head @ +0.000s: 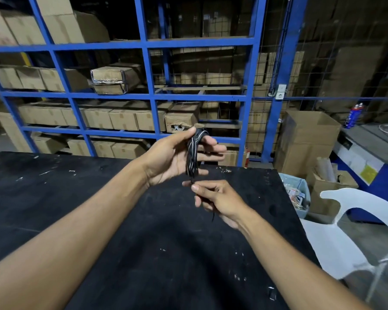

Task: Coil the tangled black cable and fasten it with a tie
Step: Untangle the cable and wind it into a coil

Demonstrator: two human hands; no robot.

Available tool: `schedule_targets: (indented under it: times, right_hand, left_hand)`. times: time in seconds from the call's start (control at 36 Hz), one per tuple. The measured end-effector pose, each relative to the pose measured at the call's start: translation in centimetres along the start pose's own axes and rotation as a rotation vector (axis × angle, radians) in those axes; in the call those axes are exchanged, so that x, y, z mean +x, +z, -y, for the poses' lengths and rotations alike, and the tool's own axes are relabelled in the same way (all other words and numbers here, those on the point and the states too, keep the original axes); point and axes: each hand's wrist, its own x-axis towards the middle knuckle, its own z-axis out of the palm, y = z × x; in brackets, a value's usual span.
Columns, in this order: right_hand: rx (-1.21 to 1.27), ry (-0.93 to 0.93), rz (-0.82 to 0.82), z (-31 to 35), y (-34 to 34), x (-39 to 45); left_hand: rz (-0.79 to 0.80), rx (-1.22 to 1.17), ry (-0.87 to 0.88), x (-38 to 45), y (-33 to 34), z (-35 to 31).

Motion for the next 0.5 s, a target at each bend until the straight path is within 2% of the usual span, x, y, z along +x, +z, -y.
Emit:
schedule_targets:
  times: [0.11, 0.19, 0.25, 0.31, 0.42, 0.5]
  right_hand:
    - [-0.077, -0.004, -0.012, 0.7, 0.5, -0.6]
    - [-0.362, -0.008, -0.048, 2.2, 0.2, -1.0]
    - [-0.661, -0.037, -0.054, 3.7, -0.1, -1.4]
    - [-0.843, -0.064, -0.043, 5.2, -0.4, -1.8]
    - [-1.02, -0.083, -0.008, 8.0, -0.8, -2.6]
    - [-1.044, -0.118, 0.019, 10.0, -1.4, -2.8]
  left_hand:
    - [-0.172, 0.107, 0.02, 0.4, -0.9, 0.6]
    - [-0.289, 0.339, -0.018, 0.6, -1.5, 1.3]
    - [-0.318, 0.426, -0.028, 0.6, -1.8, 1.6]
    - [-0.347, 0.491, -0.008, 0.5, -2.0, 1.8]
    - [-0.33, 0.652, 0.004, 0.4, -2.3, 2.2]
    - [-0.312, 0.822, -0.033, 0.2, -2.3, 2.6]
